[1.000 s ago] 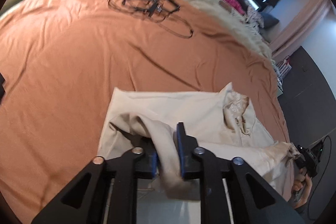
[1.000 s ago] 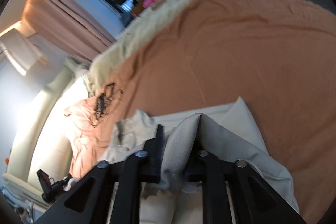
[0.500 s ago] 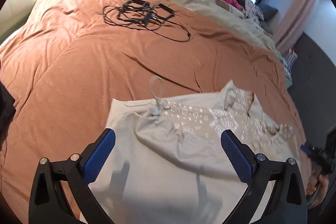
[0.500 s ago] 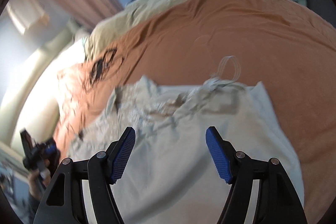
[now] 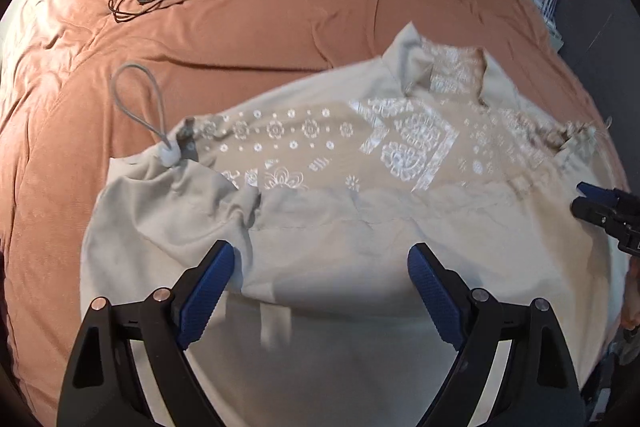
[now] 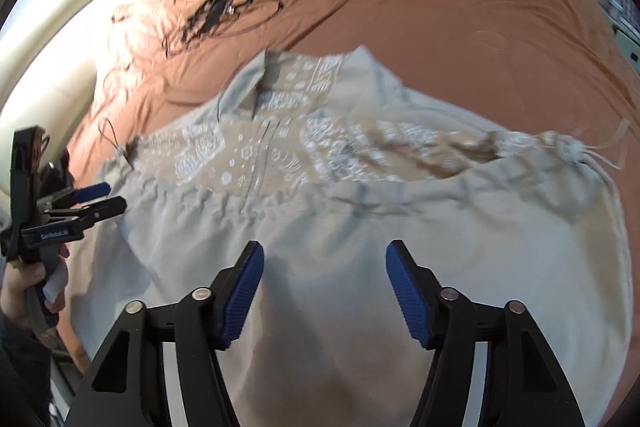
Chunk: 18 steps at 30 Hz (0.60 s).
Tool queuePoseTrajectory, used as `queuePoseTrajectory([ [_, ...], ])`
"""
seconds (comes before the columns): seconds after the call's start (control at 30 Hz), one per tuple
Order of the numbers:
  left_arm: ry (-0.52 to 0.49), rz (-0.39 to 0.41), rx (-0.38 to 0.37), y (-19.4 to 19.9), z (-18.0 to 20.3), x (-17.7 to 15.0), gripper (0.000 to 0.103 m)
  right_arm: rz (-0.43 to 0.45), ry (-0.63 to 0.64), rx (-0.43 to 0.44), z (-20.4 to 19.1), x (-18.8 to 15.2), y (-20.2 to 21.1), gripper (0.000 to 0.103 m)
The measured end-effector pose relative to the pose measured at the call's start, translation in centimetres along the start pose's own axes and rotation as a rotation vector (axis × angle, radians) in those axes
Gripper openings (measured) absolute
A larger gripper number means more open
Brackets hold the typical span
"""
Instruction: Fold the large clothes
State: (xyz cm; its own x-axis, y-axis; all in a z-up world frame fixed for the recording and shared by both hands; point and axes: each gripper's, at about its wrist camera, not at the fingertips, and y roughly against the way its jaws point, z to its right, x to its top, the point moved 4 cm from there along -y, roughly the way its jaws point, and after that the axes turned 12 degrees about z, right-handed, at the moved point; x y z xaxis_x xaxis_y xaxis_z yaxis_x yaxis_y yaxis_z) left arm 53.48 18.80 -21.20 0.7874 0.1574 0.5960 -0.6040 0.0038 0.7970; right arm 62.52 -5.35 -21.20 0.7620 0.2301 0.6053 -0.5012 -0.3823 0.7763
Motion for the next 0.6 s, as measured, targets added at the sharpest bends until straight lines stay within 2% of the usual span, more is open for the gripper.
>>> queuePoseTrajectory([
  [0.03,-0.008,-0.012,0.008,-0.5,0.0,-0.2,0.089,-0.026,0.013,-0.011,-0.3,-0.2,-0.9,0.050],
  [0.13,-0.017,-0.020,0.027,-1.5,0.1,-0.8,0.064,-0.076,0.021,-0.077,0.1,-0.9,-2.8,0.028],
  [0.2,-0.017,-0.011,0.018,-1.6,0.2,-0.8,0.049,-0.070,-0.008,-0.061,0.4,-1.0,-3.3,0.012],
  [0.23,-0.025,-0.007,0.013,-1.4,0.4,-0.7,0.032,-0.065,-0.006,-0.060,0.4,-1.0,-3.3,0.009],
  [0.27,-0.035,-0.003,0.004,-1.3,0.5,-0.5,0.010,-0.045,-0.002,-0.060,0.2,-0.7,-3.1,0.006],
  [0.33,-0.038,0.003,-0.009,-0.8,0.7,0.1,0.005,-0.004,0.000,-0.054,-0.1,0.0,-2.2,0.005],
  [0.5,-0.024,0.126,0.002,2.1,0.2,3.3,0.004,0.113,-0.023,-0.024,-0.6,2.8,1.1,0.004],
  [0.6,-0.021,0.168,0.005,2.6,0.2,5.0,0.004,0.143,-0.010,-0.030,-1.2,3.9,1.4,0.004],
])
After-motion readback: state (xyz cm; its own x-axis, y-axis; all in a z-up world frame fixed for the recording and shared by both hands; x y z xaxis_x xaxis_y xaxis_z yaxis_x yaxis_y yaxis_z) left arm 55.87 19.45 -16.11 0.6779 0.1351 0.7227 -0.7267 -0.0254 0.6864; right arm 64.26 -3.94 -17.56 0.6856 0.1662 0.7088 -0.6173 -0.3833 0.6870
